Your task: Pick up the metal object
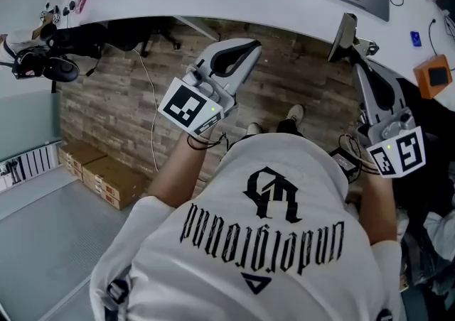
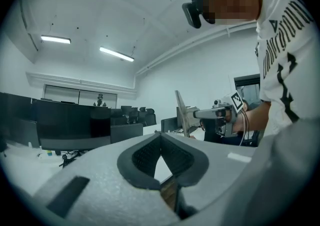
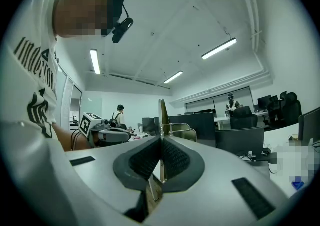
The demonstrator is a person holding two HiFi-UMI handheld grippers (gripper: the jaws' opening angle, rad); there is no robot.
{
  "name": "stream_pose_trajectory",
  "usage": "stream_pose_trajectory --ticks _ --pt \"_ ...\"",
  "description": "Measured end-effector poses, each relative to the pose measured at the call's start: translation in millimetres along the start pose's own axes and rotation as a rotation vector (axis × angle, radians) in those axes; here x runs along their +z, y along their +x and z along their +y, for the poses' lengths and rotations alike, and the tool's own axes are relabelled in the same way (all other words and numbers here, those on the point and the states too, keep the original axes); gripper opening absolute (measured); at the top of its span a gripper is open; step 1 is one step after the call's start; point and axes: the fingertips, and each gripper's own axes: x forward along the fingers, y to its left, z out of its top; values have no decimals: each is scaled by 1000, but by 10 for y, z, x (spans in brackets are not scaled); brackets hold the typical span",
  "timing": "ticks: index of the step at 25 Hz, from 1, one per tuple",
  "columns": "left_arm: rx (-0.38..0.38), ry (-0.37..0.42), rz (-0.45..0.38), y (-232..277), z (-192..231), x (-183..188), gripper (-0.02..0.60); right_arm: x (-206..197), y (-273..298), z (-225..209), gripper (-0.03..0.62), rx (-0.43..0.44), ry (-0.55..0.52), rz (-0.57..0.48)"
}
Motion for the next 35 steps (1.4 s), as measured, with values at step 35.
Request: stream_pose_trajectory --ticks 35 --pt "-75 -15 -45 -2475 -547 -148 15 -380 -189 2484 14 -84 -37 8"
